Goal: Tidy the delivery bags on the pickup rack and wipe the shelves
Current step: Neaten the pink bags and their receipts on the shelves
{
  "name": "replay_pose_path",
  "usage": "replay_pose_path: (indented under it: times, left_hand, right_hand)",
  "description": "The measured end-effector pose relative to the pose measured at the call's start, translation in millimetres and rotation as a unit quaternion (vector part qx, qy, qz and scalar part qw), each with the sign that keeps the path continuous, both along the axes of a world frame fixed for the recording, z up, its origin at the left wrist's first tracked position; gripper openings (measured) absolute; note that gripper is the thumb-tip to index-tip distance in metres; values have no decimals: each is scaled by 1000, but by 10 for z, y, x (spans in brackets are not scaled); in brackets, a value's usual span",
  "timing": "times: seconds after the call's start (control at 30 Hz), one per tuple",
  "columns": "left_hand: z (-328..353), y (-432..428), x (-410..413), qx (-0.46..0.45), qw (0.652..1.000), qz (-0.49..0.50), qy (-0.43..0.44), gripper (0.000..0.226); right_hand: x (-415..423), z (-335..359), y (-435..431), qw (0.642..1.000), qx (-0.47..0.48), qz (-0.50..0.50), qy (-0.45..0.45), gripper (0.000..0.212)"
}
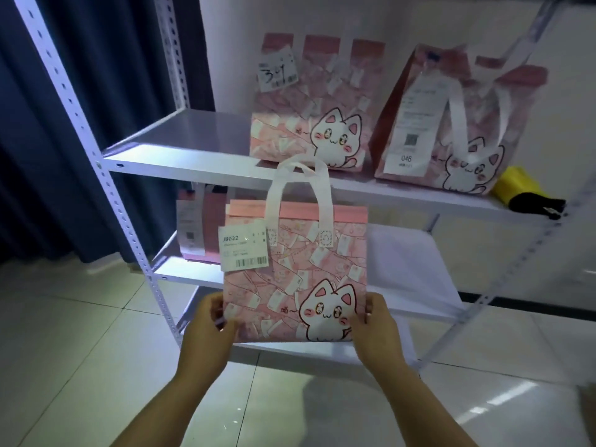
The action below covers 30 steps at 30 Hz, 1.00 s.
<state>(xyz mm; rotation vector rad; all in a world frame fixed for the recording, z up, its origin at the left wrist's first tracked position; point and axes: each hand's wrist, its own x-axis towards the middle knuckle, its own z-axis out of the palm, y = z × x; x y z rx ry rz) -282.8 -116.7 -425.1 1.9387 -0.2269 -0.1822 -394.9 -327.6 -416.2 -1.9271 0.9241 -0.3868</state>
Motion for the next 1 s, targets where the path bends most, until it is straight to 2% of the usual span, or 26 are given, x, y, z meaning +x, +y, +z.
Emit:
replay_pose_path:
  times: [0.27,0.7,1.0]
  left_hand:
    - [-505,-659,467,29,995,-71,63,35]
    - [-1199,-1485,1424,18,987,-137,84,39]
    - [-1567,-1777,1698,38,980,-180,82,47]
  right_hand:
    - [260,-509,-576,998,13,-51,30,21]
    - [1016,-1218,-1218,996,35,-80,-2,34]
    - [1265,-1584,-1483,997,27,-72,-18,40]
